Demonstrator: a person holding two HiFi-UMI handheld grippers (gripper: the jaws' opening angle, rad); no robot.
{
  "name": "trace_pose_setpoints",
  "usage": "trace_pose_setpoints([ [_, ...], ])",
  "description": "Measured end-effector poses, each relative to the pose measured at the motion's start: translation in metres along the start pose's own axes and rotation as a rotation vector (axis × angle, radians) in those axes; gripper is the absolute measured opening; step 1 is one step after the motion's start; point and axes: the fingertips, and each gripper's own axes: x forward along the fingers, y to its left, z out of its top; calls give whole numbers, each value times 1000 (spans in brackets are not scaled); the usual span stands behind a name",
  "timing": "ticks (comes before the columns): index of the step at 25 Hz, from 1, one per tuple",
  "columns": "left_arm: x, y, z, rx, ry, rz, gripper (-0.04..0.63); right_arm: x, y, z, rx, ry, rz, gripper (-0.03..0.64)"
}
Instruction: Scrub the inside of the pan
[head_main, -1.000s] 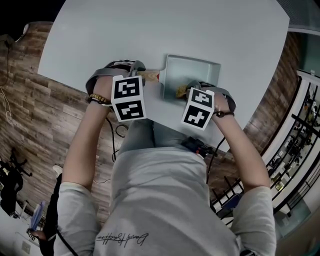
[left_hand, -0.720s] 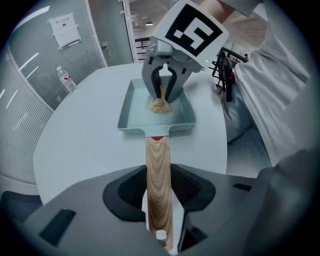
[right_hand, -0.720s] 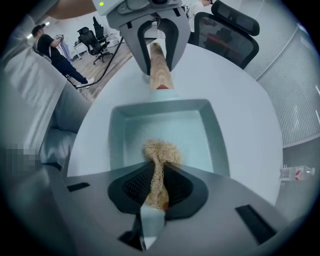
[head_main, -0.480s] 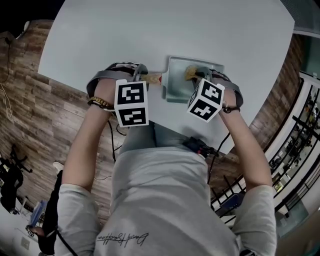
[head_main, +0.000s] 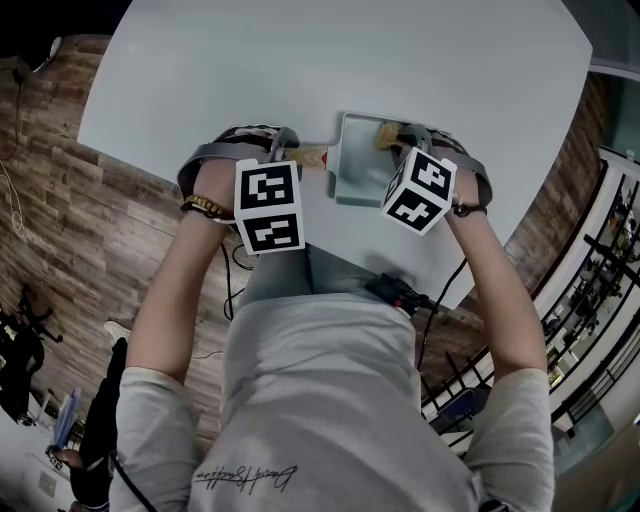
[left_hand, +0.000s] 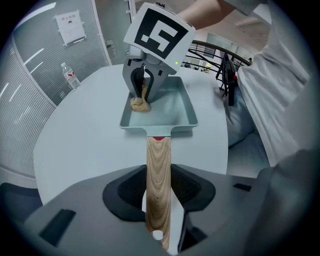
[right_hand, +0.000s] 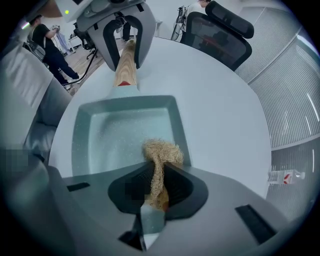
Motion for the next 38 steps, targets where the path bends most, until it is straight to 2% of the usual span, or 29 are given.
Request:
trace_pose_setpoints([
  [8,0,2,-2,-12,6,0,155,-5,28,-4,-20,10,31,69],
  [23,2,3,-3,-7,15,-5,155,-16,87,-17,-70,77,273,69],
  [27,1,2,-3,13,15,-6,155,-18,90,-16,-72,79,303,67],
  [30,1,1,-4,43,22,-7,155,-16,84,-15,-47,61,251,69],
  [35,1,1,-4,70,35,-7,154,-7,46,-14,-55,42,52,71],
  [38,0,0,-4,72,37,-7,154,-3,25,-14,-43,44,7,72],
])
